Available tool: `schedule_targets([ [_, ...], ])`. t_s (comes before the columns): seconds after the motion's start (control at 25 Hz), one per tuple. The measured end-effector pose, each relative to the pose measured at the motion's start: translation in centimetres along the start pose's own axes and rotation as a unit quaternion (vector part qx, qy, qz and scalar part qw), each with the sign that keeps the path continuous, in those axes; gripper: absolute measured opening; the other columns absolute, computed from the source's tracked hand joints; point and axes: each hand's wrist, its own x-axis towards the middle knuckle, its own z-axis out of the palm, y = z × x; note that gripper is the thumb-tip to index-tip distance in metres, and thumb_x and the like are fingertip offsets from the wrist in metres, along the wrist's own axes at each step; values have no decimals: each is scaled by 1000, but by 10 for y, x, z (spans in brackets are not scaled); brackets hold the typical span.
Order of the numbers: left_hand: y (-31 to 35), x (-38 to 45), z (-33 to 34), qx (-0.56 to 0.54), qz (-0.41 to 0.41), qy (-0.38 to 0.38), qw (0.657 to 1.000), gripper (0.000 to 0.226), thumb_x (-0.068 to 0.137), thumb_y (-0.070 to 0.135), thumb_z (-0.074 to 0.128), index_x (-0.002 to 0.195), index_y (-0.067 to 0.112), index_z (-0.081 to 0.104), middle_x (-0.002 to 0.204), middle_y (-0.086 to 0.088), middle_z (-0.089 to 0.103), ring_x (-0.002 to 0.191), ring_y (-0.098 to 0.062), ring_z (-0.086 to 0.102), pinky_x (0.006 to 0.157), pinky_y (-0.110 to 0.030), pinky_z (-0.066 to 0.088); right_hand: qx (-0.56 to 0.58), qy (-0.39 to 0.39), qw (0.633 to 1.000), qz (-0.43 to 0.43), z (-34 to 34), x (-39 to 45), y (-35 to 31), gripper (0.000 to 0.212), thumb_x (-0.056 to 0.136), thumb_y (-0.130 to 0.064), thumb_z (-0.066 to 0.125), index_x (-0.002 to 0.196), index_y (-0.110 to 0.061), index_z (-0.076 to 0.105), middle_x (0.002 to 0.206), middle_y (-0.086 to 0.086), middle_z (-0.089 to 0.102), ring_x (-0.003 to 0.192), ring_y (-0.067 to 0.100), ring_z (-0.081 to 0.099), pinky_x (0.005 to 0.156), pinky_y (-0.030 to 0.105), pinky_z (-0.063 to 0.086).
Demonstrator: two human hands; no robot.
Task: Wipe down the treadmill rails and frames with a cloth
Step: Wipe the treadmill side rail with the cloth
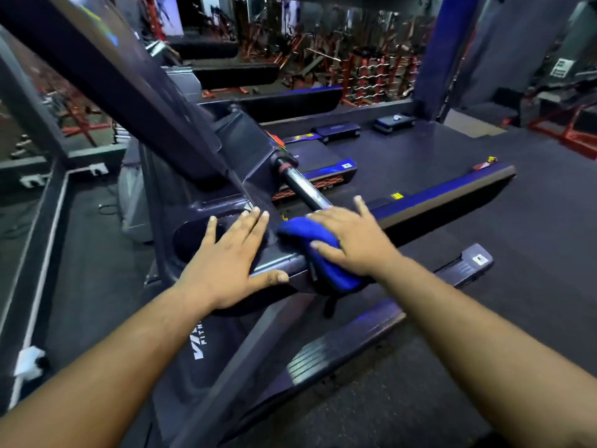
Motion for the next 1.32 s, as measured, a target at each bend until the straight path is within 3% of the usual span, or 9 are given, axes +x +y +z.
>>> schedule_targets([
  [0.16, 1, -2, 0, -18, -3, 9, 1000, 115, 68, 97, 0, 155, 23, -20, 163, 7, -18, 145, 0, -23, 122, -52, -7, -12, 60, 986, 155, 10, -2, -10, 64, 85, -62, 28, 130, -28, 59, 133, -6, 61, 139, 20, 42, 118, 58, 16],
  [0.28, -2, 1, 0, -48, -4, 17, 999, 112, 74, 93, 10, 155, 21, -19, 162, 8, -22, 148, -2, -19, 123, -51, -4, 34, 62, 996, 49, 23, -4, -81, 63, 89, -62, 31, 137, -28, 53, 138, -6, 57, 140, 20, 40, 117, 51, 22],
  [0.4, -8, 0, -2, -56, 18, 20, 998, 112, 74, 94, 10, 155, 22, -18, 163, 6, -19, 150, -4, -14, 123, -51, -5, 9, 13, 997, -78, 8, 2, -42, 70, 89, -69, 31, 146, -30, 45, 145, -7, 52, 139, 15, 41, 114, 46, 25],
  [0.6, -51, -18, -10, -49, 26, 49, 997, 109, 74, 94, 9, 156, 25, -13, 165, 7, -14, 152, -7, -7, 122, -51, -6, -11, 48, 991, 122, 15, 3, -54, 70, 85, -64, 27, 141, -30, 51, 143, -5, 54, 139, 17, 40, 117, 52, 21],
  [0.72, -105, -24, -6, -97, 6, 25, 995, 109, 72, 95, 4, 156, 26, -12, 164, 9, -10, 150, -4, -9, 123, -51, -4, 14, 58, 994, 93, 30, 3, -138, 72, 87, -62, 29, 148, -25, 42, 153, 1, 44, 144, 24, 34, 117, 50, 24],
  [0.88, -144, -26, 8, -87, 57, -3, 995, 110, 72, 94, 0, 156, 24, -11, 165, 7, -9, 150, -5, -10, 123, -53, -2, 13, -33, 999, -26, 6, 22, -95, 73, 89, -65, 33, 152, -29, 34, 158, -3, 35, 146, 19, 34, 115, 45, 32],
  [1.08, -163, -24, 17, -192, 117, 8, 974, 115, 71, 94, -2, 157, 18, -8, 164, 7, -10, 149, -2, -10, 123, -47, -6, -29, 52, 971, 232, 30, 19, -197, 79, 82, -63, 23, 151, -27, 37, 159, -6, 34, 149, 19, 24, 119, 50, 20],
  [1.2, -170, -19, 17, -265, 124, -2, 956, 121, 65, 97, -5, 156, 17, -8, 164, 6, -9, 149, -3, -7, 122, -43, -9, -33, 69, 981, 179, 39, 27, -262, 75, 85, -65, 32, 147, -25, 43, 154, -7, 42, 148, 18, 28, 119, 49, 21],
  [1.32, -177, -19, 16, -242, 151, -24, 958, 123, 62, 97, -8, 155, 17, -11, 164, 4, -12, 148, -3, -9, 123, -43, -7, -29, 18, 998, 55, 26, 13, -218, 72, 88, -66, 40, 150, -28, 38, 156, -10, 39, 149, 12, 24, 119, 52, 20],
])
